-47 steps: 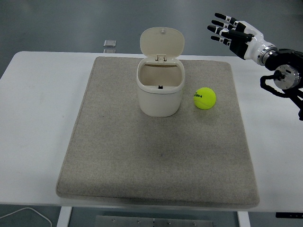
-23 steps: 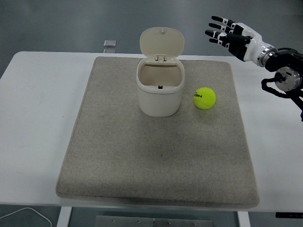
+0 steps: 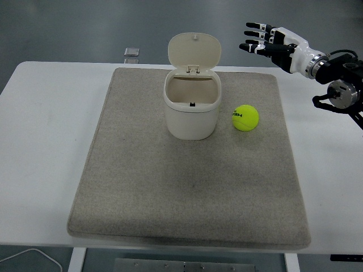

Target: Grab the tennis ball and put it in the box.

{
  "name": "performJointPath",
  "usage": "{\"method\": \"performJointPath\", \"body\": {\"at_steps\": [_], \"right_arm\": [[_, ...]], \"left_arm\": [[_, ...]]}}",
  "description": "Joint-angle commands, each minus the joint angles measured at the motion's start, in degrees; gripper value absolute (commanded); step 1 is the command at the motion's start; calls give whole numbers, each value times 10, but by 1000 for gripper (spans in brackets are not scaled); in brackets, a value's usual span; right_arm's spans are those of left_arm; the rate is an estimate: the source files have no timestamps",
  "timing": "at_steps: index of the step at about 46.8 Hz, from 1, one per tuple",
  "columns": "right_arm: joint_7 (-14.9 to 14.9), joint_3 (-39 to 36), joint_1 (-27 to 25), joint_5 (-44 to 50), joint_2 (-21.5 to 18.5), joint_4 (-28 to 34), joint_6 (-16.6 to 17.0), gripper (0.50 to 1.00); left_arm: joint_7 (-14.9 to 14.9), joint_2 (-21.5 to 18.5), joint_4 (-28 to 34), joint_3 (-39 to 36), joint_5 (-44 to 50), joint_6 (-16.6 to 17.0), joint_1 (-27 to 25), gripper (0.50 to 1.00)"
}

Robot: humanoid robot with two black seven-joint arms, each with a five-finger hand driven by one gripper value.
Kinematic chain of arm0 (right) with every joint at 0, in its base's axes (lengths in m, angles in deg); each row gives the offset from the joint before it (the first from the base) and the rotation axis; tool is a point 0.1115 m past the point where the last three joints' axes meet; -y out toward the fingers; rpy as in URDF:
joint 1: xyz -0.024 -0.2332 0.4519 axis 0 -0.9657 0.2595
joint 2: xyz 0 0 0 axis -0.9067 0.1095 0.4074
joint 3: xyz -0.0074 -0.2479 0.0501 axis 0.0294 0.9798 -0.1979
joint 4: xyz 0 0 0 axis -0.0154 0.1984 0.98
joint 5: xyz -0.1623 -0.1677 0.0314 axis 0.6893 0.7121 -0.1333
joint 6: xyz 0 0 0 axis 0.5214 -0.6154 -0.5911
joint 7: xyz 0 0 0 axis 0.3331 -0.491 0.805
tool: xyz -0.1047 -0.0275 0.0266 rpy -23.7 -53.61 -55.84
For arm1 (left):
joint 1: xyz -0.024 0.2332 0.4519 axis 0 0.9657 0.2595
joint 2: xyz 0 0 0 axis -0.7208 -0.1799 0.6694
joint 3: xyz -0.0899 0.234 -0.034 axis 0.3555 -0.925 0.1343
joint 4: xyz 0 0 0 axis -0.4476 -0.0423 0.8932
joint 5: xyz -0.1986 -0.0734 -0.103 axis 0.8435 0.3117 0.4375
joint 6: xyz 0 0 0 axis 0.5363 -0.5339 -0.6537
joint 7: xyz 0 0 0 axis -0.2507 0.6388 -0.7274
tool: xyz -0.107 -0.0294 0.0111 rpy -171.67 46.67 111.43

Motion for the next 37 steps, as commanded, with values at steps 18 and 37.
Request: {"method": "performJointPath", "body": {"at_steps": [18,37], "right_arm": [[17,61,21,69,0,-6,1,915],[73,114,36,222,30,-25,33,915]], "left_arm": [[0,0,0,0,0,0,0,996],[0,0,0,0,0,0,0,996]]}}
